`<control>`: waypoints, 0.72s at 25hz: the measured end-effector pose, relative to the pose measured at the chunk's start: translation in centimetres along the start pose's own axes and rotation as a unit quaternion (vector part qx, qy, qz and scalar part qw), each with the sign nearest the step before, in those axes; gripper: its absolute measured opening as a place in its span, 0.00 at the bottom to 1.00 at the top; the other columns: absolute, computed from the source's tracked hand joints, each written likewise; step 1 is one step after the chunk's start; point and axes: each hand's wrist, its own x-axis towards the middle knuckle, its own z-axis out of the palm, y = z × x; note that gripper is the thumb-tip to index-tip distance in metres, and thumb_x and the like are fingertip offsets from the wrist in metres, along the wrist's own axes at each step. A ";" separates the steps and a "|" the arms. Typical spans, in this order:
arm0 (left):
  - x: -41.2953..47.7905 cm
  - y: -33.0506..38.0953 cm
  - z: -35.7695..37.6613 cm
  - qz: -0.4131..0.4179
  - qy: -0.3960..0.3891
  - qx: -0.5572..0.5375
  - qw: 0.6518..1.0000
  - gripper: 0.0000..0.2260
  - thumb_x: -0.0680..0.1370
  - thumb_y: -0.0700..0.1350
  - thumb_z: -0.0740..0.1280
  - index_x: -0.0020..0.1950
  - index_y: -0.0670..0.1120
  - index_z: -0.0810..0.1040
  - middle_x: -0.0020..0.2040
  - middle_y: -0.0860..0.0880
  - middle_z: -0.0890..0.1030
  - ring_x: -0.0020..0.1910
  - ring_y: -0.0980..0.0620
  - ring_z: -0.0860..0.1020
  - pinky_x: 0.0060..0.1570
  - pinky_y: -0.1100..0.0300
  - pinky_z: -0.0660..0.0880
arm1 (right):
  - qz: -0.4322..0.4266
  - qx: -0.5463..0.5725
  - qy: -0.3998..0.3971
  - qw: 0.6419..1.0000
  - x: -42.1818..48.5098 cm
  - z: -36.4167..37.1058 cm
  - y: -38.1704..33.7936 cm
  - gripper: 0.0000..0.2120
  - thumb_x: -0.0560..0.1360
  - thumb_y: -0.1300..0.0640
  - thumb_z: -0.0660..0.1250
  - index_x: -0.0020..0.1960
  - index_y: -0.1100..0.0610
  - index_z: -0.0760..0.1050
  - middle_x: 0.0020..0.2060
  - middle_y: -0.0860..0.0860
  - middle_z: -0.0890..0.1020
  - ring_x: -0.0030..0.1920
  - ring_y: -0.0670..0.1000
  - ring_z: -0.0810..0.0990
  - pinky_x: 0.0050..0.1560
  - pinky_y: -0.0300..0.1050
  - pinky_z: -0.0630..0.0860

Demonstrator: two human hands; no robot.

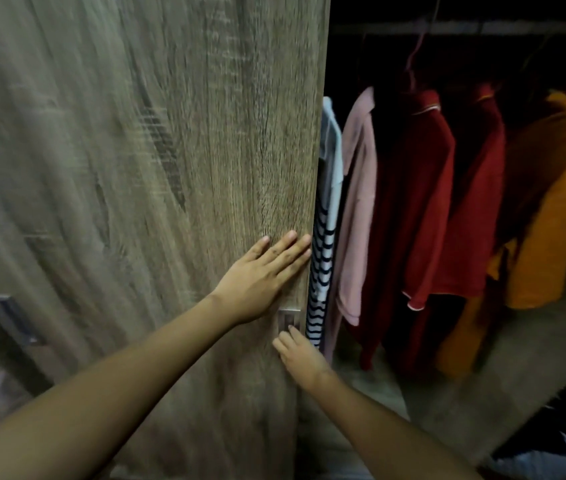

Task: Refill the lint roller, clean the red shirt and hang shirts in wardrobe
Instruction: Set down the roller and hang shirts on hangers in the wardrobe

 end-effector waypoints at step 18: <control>18.5 16.1 2.0 0.142 0.136 -0.053 0.979 0.28 0.75 0.47 0.53 0.75 0.42 0.55 0.75 0.48 0.55 0.74 0.50 0.53 0.72 0.52 0.42 | 0.123 0.017 -0.154 0.980 -19.5 11.9 7.5 0.24 0.77 0.56 0.58 0.72 0.60 0.60 0.69 0.55 0.65 0.68 0.56 0.64 0.73 0.53 0.56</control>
